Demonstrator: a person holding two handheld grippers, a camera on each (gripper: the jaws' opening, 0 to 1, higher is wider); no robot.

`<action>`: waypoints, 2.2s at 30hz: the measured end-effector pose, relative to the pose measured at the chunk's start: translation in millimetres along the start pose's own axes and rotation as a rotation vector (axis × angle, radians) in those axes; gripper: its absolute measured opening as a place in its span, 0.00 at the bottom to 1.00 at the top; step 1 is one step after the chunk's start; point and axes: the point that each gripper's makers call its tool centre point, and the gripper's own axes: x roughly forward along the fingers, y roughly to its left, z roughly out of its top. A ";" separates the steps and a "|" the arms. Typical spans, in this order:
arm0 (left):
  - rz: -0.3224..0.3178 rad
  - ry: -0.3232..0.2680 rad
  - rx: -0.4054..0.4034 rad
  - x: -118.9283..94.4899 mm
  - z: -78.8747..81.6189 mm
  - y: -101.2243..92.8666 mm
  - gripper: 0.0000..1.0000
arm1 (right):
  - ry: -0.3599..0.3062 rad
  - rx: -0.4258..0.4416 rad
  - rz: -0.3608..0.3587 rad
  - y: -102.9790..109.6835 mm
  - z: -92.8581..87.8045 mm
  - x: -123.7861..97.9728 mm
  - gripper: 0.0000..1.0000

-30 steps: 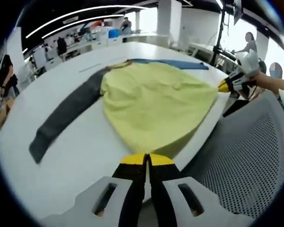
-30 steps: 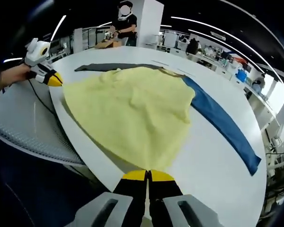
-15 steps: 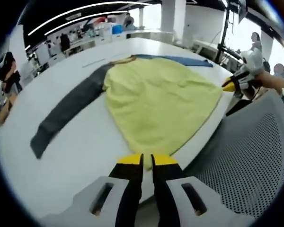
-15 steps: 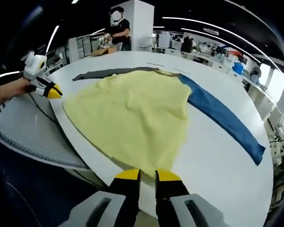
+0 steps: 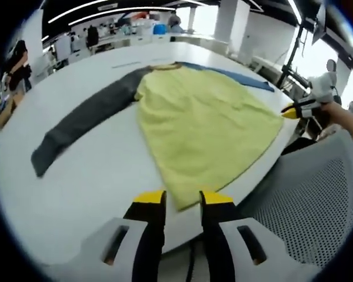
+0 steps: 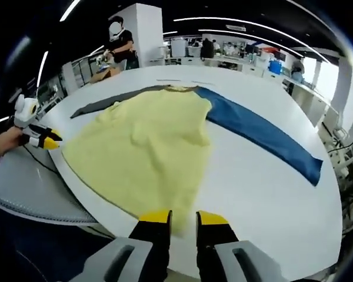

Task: Fold the garment on the visible template until the final outline fits inside the template.

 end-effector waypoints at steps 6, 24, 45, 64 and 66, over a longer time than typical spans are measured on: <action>0.002 0.028 -0.045 9.7 -5.7 -0.1 0.13 | 0.015 0.033 0.000 -2.3 -3.0 4.9 0.10; 0.032 0.057 -0.026 11.0 -9.9 3.3 0.16 | 0.054 0.071 -0.003 3.4 -9.7 16.6 0.00; -0.005 0.070 -0.103 7.0 -16.3 0.0 0.00 | 0.069 0.052 0.020 7.5 -10.9 8.1 0.00; -0.041 0.092 -0.034 2.5 -21.3 -11.7 0.02 | 0.106 0.033 0.041 8.7 -19.6 0.6 0.03; -0.039 0.078 -0.050 0.8 -18.8 -10.2 0.04 | 0.099 0.031 0.044 7.8 -19.0 0.0 0.08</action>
